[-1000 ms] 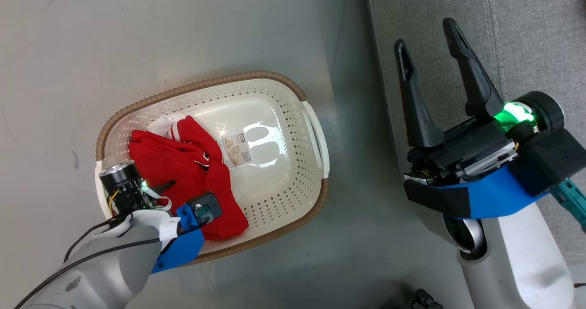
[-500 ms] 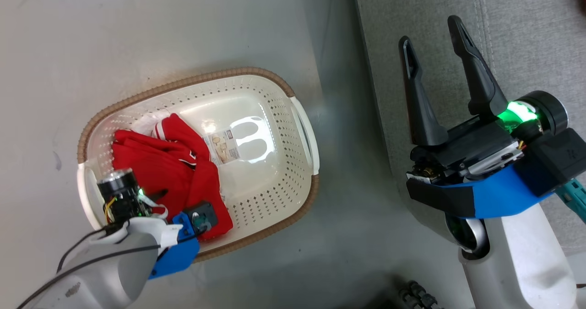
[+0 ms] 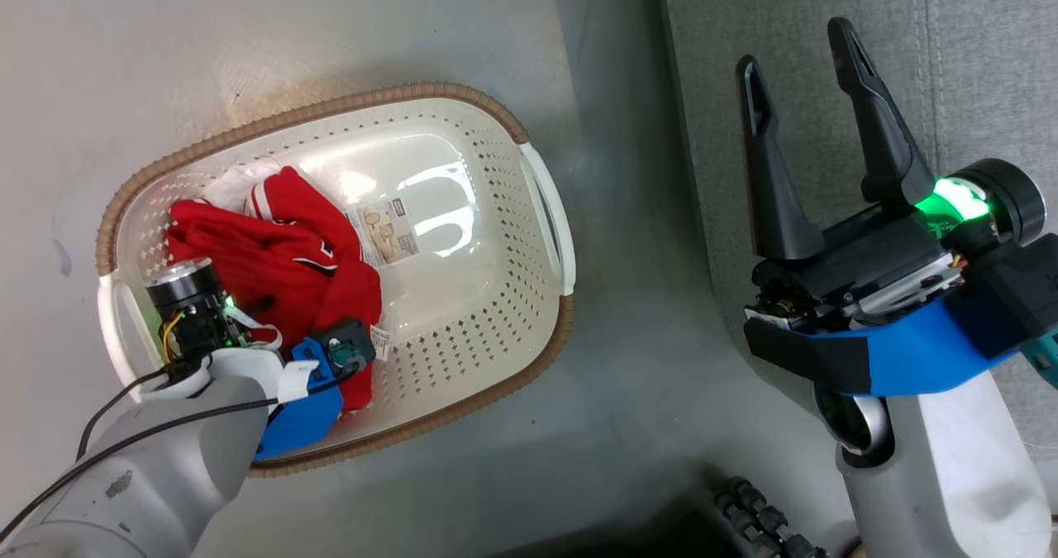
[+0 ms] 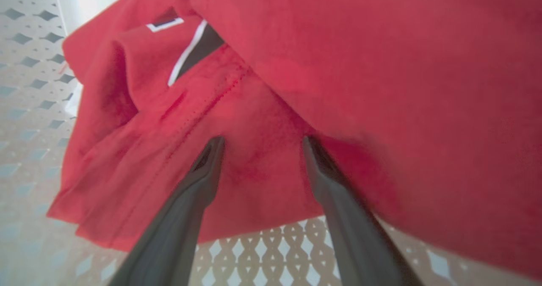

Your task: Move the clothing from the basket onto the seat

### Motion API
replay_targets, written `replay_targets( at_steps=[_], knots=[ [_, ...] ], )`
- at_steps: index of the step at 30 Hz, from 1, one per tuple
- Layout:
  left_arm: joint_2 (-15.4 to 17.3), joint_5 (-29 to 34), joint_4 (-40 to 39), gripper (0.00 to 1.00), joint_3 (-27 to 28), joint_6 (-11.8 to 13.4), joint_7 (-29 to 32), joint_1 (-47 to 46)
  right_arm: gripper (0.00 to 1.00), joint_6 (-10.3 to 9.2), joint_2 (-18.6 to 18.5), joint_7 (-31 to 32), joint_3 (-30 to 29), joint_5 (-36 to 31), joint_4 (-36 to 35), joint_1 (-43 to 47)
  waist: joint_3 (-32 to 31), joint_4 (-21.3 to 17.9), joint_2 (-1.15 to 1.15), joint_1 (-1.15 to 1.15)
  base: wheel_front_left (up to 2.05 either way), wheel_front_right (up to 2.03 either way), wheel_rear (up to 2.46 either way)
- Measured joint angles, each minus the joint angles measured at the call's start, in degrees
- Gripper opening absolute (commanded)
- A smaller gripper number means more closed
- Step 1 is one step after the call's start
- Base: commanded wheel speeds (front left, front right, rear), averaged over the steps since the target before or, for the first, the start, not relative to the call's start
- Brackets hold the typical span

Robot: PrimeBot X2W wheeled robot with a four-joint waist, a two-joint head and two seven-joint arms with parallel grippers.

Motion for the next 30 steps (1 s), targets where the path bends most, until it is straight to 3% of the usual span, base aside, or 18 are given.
replay_targets(
  at_steps=[7, 8, 9, 10, 30],
  knots=[
    [-0.82, -0.48, 1.31, 1.0, 0.0, 0.0, 0.83, -1.58, 1.0, 0.0, 0.0, 0.0, -0.25, -0.15, -0.47, 0.03, 1.61, 0.09, 0.0, 0.0, 0.0, 0.0, 0.0],
    [-0.93, -0.58, 1.45, 0.95, 0.0, 0.0, 1.05, -1.74, 1.0, 0.0, 0.0, 0.0, -0.32, -0.16, -0.56, 0.03, 1.74, 0.12, 0.0, 0.0, 0.0, 0.0, 0.0],
    [-1.03, -0.58, 1.51, 0.31, 0.0, 0.0, 1.22, -1.94, 1.0, 0.0, 0.0, 0.0, -0.35, -0.16, -0.63, 0.03, 1.85, 0.15, 0.0, 0.0, 0.0, 0.0, 0.0],
    [-1.05, -0.33, 1.49, 0.0, 0.0, 0.0, 1.08, -2.27, 1.0, 0.0, 0.0, 0.0, -0.36, -0.16, -0.68, 0.04, 1.96, 0.15, 0.0, 0.0, 0.0, 0.0, 0.0],
    [-3.27, -3.6, 0.48, 0.0, 0.0, 0.0, -5.79, -4.27, 1.0, 0.0, 0.0, 0.0, -0.62, -0.12, 0.71, 0.02, -2.64, 2.21, 0.0, 0.0, 0.0, 0.0, 0.0]
  ],
)
